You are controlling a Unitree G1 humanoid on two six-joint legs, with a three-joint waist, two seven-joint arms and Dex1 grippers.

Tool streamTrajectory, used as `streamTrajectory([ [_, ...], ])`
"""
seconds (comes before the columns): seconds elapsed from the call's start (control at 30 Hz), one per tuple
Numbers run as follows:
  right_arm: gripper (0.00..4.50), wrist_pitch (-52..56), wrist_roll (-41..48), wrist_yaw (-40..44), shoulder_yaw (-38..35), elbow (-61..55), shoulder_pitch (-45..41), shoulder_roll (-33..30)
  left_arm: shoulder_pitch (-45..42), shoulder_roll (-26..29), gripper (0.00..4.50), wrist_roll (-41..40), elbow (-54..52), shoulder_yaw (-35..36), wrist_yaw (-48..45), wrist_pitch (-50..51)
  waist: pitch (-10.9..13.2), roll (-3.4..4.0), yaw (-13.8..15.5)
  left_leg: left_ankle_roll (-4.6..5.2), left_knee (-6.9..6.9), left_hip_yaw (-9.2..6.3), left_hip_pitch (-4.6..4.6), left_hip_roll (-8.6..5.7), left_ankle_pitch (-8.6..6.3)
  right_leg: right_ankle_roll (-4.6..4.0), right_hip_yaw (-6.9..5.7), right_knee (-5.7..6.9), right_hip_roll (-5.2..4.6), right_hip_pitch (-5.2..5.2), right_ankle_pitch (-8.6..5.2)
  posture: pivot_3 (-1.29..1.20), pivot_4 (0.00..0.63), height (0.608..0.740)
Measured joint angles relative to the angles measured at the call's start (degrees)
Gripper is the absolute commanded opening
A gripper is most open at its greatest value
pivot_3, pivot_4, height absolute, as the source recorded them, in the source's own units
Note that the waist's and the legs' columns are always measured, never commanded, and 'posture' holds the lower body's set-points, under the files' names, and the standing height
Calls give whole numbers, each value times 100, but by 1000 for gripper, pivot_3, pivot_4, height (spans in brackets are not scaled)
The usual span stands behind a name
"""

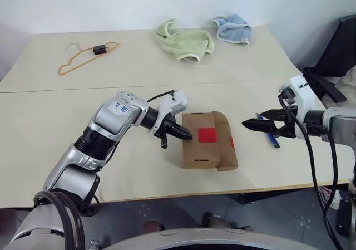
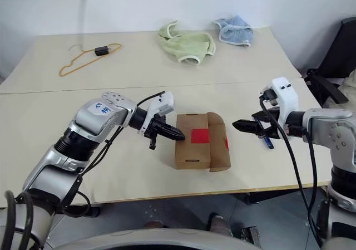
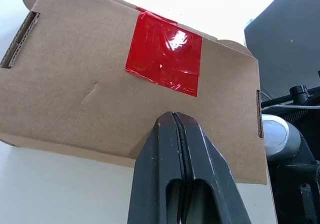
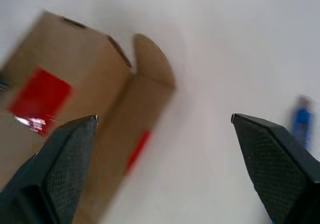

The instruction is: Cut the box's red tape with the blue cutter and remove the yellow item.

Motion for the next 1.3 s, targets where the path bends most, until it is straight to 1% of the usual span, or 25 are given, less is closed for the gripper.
streamTrajectory([
  [0.07,4459,62,325,-3,19,321,79,147,0,3,0,0,-23,2,9,36,0,0,-3,0,-1,3,2,-1,0,0,3,1,0,0,0,0,150,740],
  [0.23,4459,64,1025,36,111,846,487,151,11,60,0,0,-126,13,15,161,0,0,-5,0,-3,9,6,-1,0,0,8,1,0,0,0,0,150,740],
  [0.4,4459,68,1199,126,320,1198,510,227,100,224,0,-2,-459,51,74,403,0,0,-71,0,-7,16,16,0,0,0,18,6,1,0,0,0,150,740],
  [0.6,4459,34,1197,334,626,1728,456,447,283,429,0,-65,-917,193,174,775,0,1,-138,0,-8,17,18,0,0,0,22,8,1,0,0,0,150,740],
  [0.77,4459,-309,1066,651,1048,2015,313,488,351,503,0,-151,-1138,246,266,1043,0,1,-145,0,-9,18,21,-1,0,0,24,8,1,0,0,0,150,740],
  [0.97,4459,-588,942,943,1313,2238,186,500,397,610,0,-199,-1232,288,300,1116,0,1,-154,-1,-8,21,25,0,0,1,27,12,1,1,0,0,150,740],
  [1.1,4459,-829,748,1136,1608,2555,-87,609,376,601,0,-199,-1194,274,305,1115,-1,0,-159,-1,-8,25,31,0,0,0,31,18,2,3,0,0,150,740],
  [1.3,4459,-1054,583,1398,1771,2646,-115,593,278,592,0,-184,-1065,186,260,1090,-2,-2,-154,-1,-7,25,39,0,0,1,32,18,2,12,0,0,150,740],
])
